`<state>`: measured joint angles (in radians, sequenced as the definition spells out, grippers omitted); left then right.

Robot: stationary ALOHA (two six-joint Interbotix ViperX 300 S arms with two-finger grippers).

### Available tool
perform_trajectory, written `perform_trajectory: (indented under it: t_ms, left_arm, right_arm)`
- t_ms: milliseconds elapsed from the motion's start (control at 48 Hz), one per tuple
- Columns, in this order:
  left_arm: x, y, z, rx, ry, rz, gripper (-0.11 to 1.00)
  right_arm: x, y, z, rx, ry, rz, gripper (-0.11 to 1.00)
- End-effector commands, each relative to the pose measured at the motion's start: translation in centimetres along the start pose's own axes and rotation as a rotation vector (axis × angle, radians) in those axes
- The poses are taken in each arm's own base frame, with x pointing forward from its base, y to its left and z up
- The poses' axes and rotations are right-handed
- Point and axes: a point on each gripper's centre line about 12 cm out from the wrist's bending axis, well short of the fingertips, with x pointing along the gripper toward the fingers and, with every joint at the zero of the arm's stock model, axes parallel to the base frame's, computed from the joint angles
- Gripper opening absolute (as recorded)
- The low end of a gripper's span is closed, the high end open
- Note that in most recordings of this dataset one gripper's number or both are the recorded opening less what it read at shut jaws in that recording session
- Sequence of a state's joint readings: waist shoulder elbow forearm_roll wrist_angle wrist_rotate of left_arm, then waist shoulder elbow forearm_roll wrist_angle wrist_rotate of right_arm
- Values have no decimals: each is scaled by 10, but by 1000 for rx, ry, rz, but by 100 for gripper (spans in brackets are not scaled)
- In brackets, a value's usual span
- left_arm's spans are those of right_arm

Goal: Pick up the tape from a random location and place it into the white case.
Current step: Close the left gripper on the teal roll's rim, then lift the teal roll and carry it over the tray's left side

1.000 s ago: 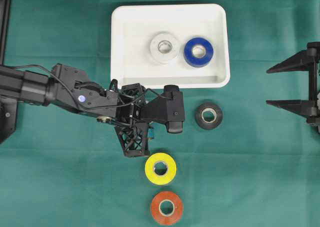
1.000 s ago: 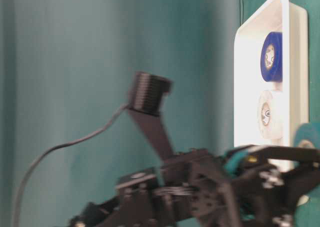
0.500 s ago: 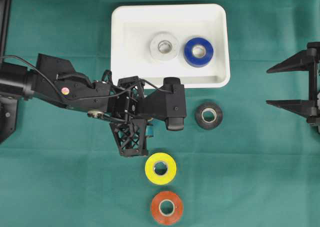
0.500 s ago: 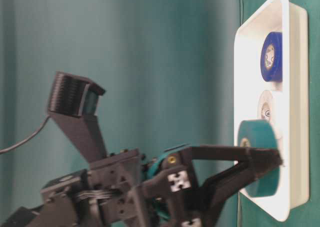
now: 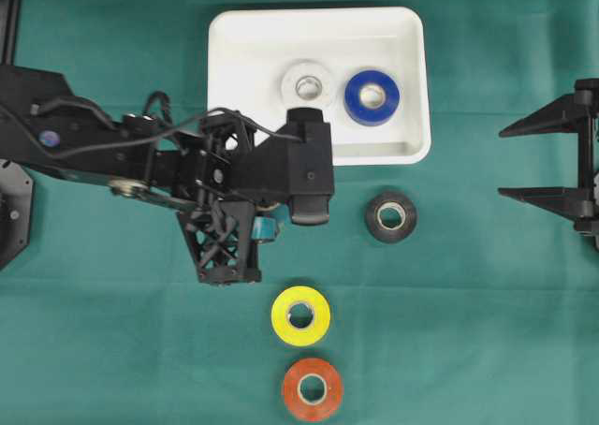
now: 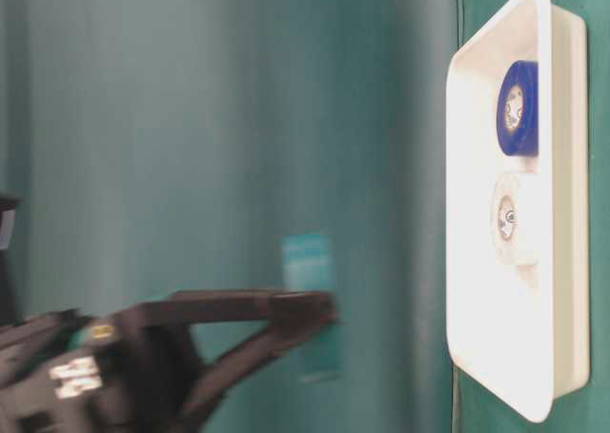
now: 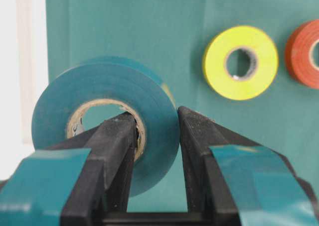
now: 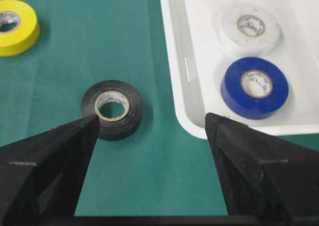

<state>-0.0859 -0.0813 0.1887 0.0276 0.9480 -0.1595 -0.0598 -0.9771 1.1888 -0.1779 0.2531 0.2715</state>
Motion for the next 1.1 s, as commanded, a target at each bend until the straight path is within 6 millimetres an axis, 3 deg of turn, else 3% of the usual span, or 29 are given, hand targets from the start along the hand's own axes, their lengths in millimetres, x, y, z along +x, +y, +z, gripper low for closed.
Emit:
perform_trajectory:
  t_ms: [0,188,1084]
  left_arm:
    - [-35,-1,13,5,-80,-5,20]
    - [-48,0,15,1,-94,-5,20]
    - [-47,2,15,-3,-89,-3,20]
  right_arm:
    - [0,1,7,1,-17,1,83]
    - [0,1,7,0,-17,1,83]
    - [2,0,6,1,-6,0,83]
